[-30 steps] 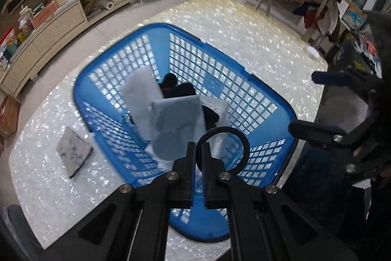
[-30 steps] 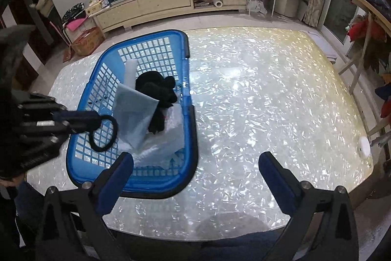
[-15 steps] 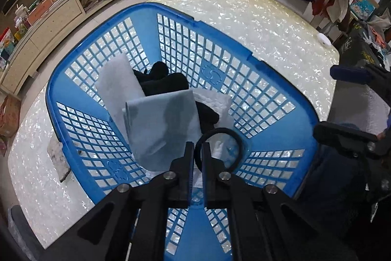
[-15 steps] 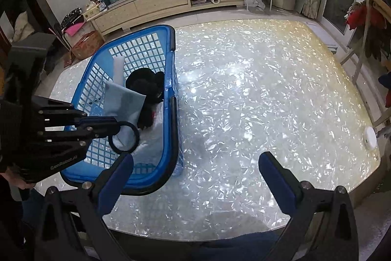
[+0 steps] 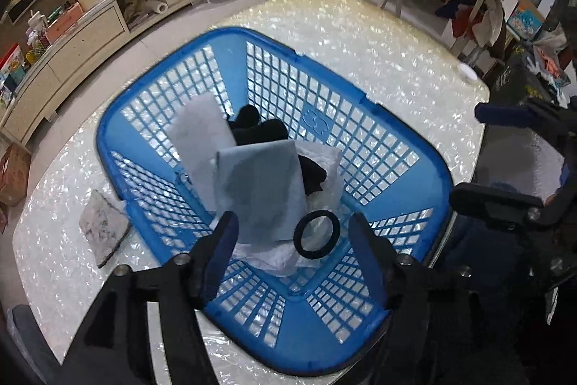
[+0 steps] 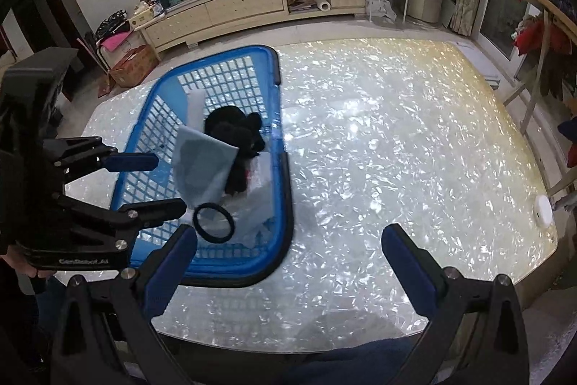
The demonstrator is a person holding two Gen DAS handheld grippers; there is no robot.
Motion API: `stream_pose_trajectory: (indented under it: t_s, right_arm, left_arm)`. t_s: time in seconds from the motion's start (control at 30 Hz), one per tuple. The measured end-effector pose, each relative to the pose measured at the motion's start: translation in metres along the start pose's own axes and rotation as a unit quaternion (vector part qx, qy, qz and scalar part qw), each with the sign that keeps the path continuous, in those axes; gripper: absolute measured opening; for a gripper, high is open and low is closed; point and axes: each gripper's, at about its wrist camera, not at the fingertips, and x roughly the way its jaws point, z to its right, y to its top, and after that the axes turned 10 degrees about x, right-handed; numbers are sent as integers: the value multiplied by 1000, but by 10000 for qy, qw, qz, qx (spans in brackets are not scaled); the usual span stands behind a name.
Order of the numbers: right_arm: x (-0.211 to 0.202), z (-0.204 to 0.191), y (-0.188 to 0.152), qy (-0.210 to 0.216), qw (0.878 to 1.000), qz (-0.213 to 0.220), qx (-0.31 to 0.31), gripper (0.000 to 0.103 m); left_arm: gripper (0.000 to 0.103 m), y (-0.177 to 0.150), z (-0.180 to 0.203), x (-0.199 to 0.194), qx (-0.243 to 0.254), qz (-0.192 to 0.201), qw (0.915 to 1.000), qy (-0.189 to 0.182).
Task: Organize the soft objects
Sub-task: 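Carry the black rubber ring with the left gripper into the basket and release it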
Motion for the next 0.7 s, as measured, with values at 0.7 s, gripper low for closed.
stream_pose_trajectory:
  t_s: [0.7]
  right_arm:
    - [-15,-112,2,191,9955,209,-903,102]
  left_arm:
    - [103,-89,-66,-107,-872,819,9898,778]
